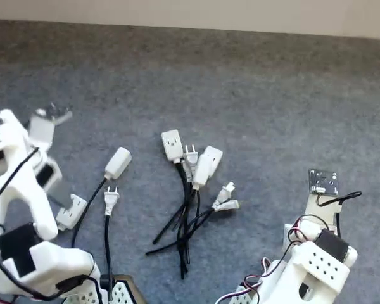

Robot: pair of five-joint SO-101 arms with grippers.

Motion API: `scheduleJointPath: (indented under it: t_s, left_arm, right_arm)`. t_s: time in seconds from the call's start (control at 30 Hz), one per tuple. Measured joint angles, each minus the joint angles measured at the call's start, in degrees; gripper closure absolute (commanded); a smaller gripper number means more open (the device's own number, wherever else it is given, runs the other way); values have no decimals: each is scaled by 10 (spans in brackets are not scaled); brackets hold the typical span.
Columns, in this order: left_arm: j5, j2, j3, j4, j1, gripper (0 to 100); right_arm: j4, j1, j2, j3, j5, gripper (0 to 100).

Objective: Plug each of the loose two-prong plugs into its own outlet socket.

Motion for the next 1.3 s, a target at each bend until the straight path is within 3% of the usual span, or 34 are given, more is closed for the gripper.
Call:
scheduleJointPath:
  t_s: [0.13,0.33,0.5,0.83,1.3]
  left_arm:
    - [-54,-33,94,-26,-19,769]
    - [-66,-57,227,-180,-25,765]
    - [-84,-62,239,-266,-56,765]
    - [-203,-62,206,-217,-75,768]
    - [-207,-62,116,-284,-103,768]
  right_arm:
    - [0,-2,0,0,0,871]
    - [0,-2,-2,0,0,871]
    - [0,-3,-2,0,0,871]
    - [0,-3,-2,0,0,871]
    - [0,-4,-2,2,0,871]
